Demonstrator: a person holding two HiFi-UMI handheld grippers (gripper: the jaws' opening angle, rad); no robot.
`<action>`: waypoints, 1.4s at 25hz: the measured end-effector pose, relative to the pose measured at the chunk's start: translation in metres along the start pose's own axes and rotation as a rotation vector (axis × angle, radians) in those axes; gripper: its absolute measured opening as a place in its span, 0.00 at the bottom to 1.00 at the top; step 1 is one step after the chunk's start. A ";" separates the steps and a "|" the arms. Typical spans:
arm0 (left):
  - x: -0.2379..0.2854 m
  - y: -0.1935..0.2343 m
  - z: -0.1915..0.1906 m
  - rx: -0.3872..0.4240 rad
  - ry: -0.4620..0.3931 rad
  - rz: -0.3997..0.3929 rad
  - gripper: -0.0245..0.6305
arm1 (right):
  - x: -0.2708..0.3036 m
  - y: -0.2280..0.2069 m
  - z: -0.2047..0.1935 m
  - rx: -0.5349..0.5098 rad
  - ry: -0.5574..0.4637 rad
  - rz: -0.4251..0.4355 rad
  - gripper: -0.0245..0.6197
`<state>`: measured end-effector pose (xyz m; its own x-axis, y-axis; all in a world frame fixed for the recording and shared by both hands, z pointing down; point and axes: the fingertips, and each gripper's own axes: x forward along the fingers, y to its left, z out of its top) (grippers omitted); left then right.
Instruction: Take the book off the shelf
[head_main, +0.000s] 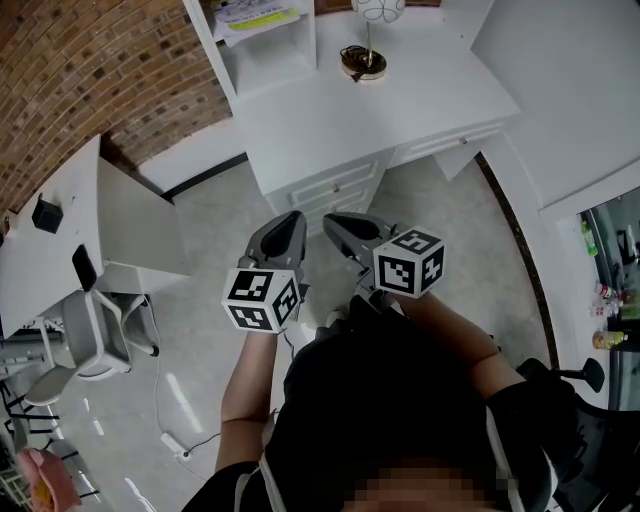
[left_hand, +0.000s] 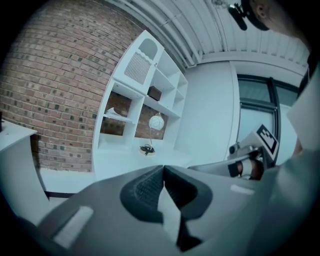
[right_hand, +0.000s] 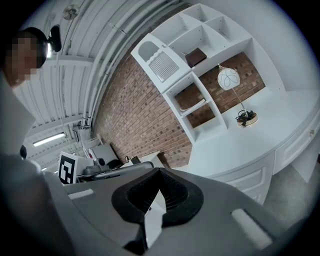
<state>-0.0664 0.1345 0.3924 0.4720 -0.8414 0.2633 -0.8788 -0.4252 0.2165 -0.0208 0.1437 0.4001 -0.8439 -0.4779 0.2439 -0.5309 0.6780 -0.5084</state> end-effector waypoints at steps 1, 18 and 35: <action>0.004 0.002 0.002 -0.004 -0.001 0.003 0.05 | 0.002 -0.003 0.004 0.000 -0.003 0.001 0.04; 0.109 0.028 0.051 -0.009 -0.034 0.068 0.05 | 0.038 -0.089 0.089 -0.050 -0.018 0.055 0.04; 0.166 0.044 0.064 0.015 -0.025 0.153 0.05 | 0.060 -0.142 0.123 -0.070 -0.019 0.118 0.04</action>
<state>-0.0312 -0.0447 0.3859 0.3310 -0.9047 0.2683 -0.9412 -0.2963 0.1620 0.0134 -0.0506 0.3855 -0.8994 -0.4029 0.1697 -0.4329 0.7671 -0.4734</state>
